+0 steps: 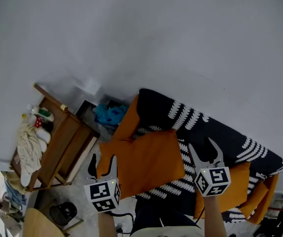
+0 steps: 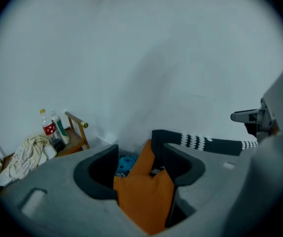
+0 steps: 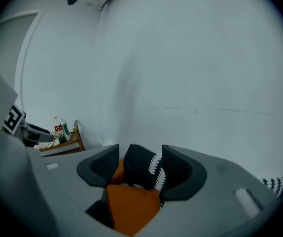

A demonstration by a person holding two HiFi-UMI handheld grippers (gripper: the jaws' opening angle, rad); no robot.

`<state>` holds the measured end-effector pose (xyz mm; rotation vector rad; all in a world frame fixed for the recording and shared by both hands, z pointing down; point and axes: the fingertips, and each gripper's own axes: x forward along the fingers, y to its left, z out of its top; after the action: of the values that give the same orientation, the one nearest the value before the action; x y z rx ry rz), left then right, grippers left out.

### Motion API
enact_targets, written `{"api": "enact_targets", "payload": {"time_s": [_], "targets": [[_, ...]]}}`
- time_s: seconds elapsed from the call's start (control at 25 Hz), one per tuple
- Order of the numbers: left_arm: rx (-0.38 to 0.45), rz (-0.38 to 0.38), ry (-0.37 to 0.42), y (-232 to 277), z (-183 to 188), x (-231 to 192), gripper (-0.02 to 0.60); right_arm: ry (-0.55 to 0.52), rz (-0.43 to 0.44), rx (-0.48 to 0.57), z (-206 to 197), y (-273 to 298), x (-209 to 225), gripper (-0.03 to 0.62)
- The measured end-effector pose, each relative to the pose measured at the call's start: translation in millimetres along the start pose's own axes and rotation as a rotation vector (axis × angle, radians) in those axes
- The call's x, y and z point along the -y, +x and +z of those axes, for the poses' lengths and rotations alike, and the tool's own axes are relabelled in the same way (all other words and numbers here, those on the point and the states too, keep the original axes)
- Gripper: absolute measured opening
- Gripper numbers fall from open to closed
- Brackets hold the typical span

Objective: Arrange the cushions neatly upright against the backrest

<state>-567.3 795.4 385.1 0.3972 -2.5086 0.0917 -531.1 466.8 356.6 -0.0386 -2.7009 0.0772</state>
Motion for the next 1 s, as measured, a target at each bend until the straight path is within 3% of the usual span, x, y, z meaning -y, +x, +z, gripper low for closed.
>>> {"api": "enact_targets", "payload": {"time_s": [0.48,0.68,1.0], "targets": [[-0.204,0.027,-0.008,56.6,-81.4,-10.9,0.293,-0.029,0.075,-0.167,-87.2,74.1,7.0,0.267],[-0.312,0.014,-0.026,99.2,-126.0,-24.6,0.293,-0.045,0.090,-0.291,-145.9,120.5,16.9,0.255],[-0.456,0.060,-0.041,151.2,-184.9,-52.9,0.293,-0.036,0.113,-0.470,-231.5,182.2,34.3,0.252]]}}
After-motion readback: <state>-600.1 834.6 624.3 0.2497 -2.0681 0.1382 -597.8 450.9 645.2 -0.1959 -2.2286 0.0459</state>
